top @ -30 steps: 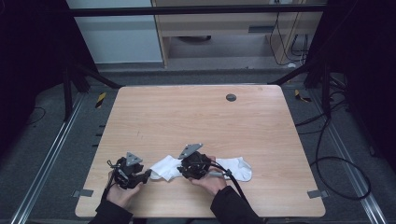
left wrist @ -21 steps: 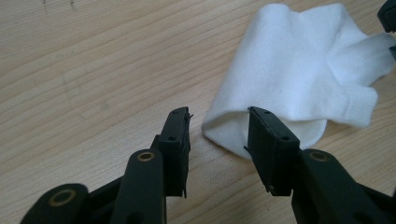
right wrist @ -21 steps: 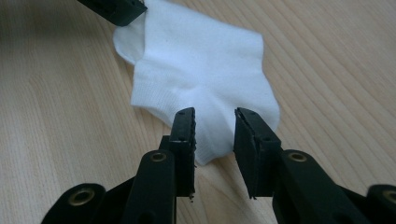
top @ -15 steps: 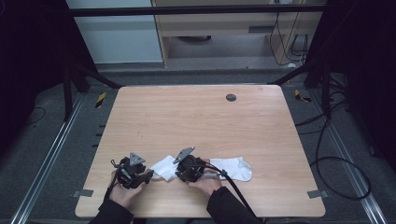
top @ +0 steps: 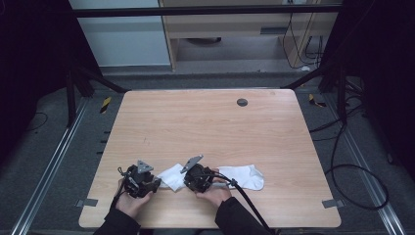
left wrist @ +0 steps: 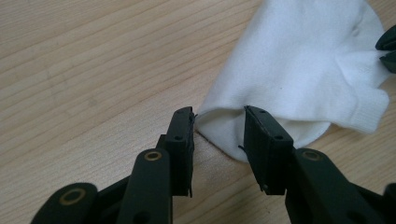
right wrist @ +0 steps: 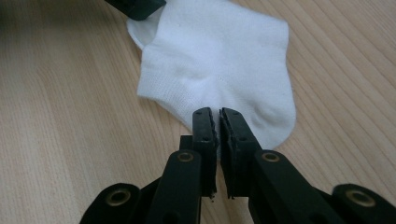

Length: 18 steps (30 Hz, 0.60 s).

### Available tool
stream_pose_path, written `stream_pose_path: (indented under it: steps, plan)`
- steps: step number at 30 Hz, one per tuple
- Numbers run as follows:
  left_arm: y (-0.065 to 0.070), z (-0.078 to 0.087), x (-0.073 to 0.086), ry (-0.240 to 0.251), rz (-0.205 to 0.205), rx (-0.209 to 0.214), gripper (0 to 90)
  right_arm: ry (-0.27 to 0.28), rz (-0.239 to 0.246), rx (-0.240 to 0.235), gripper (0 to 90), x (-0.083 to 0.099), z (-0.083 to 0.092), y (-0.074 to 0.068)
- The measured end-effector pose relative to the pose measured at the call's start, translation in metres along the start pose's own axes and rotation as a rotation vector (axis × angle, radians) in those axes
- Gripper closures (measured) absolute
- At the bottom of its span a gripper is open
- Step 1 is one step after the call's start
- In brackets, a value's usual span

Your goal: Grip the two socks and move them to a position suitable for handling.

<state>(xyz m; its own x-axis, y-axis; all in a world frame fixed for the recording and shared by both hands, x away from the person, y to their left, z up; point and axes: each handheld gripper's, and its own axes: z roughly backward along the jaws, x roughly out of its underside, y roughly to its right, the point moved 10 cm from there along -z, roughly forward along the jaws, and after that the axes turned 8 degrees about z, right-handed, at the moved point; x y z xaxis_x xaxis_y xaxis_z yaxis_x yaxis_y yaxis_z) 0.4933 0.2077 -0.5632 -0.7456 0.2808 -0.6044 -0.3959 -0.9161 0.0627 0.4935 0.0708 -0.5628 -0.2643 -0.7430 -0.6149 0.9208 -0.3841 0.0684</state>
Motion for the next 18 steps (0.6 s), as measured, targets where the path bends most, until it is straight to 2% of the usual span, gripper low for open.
stream_pose_path:
  steps: [11, 18]
  plan:
    - [0.001, -0.001, 0.000, -0.002, -0.006, 0.005, 68.1, 0.139, -0.090, -0.004, 85.1, -0.017, 0.022, 0.005]
    - [0.004, -0.001, -0.001, -0.009, -0.013, 0.022, 77.7, 0.197, -0.133, 0.006, 85.2, -0.024, 0.032, 0.009]
